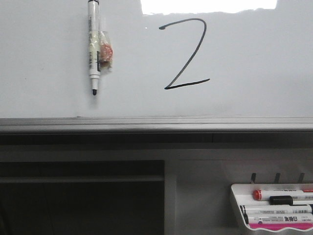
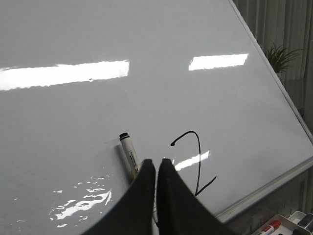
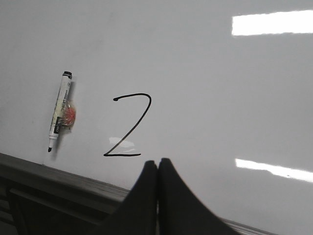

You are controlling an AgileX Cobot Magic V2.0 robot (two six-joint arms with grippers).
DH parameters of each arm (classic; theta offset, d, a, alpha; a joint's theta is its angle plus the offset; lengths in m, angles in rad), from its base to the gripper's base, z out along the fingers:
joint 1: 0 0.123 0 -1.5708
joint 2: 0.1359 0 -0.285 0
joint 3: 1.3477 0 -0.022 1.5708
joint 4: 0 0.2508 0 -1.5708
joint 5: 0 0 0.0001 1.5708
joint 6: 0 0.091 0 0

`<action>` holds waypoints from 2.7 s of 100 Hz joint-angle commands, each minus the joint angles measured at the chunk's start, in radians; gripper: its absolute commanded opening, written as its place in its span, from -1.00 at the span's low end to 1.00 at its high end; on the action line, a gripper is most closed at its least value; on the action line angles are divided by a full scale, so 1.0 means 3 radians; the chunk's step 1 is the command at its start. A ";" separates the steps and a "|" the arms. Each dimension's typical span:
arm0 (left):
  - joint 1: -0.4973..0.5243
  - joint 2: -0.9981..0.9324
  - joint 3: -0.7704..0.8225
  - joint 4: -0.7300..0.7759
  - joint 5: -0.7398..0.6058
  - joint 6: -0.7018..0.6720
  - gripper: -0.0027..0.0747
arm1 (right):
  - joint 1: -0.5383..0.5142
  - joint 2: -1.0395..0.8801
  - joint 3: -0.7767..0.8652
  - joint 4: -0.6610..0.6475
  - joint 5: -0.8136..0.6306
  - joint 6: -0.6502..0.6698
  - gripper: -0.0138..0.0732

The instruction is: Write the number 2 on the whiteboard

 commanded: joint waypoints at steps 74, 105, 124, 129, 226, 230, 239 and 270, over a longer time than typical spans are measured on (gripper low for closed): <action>0.2266 -0.0664 0.0800 0.3633 0.0145 -0.3701 -0.98 | -0.0025 0.0038 -0.0082 0.0082 -0.0154 -0.0042 -0.84; 0.2225 -0.0657 0.0867 0.3609 0.0202 -0.3751 -0.98 | -0.0025 0.0038 -0.0082 0.0082 -0.0154 -0.0042 -0.84; 0.2225 -0.0657 0.0867 0.3609 0.0202 -0.3751 -0.98 | -0.0025 0.0038 -0.0082 0.0082 -0.0154 -0.0042 -0.84; 0.2225 -0.0657 0.0867 0.3609 0.0202 -0.3751 -0.98 | -0.0025 0.0038 -0.0082 0.0082 -0.0154 -0.0042 -0.84; 0.2225 -0.0657 0.0867 0.3609 0.0202 -0.3751 -0.98 | -0.0155 0.0057 0.0617 -0.3035 -0.1339 0.2447 -0.84; 0.2225 -0.0657 0.0867 0.3609 0.0202 -0.3751 -0.98 | -0.0218 0.0050 0.0674 -0.3043 -0.1346 0.2461 -0.84; 0.2225 -0.0657 0.0867 0.3609 0.0202 -0.3751 -0.98 | -0.0316 -0.0011 0.0820 -0.3058 -0.1366 0.2461 -0.84; 0.2225 -0.0650 0.0867 0.3609 0.0202 -0.3751 -0.98 | -0.0321 -0.0132 0.0863 -0.3233 -0.1138 0.2469 -0.84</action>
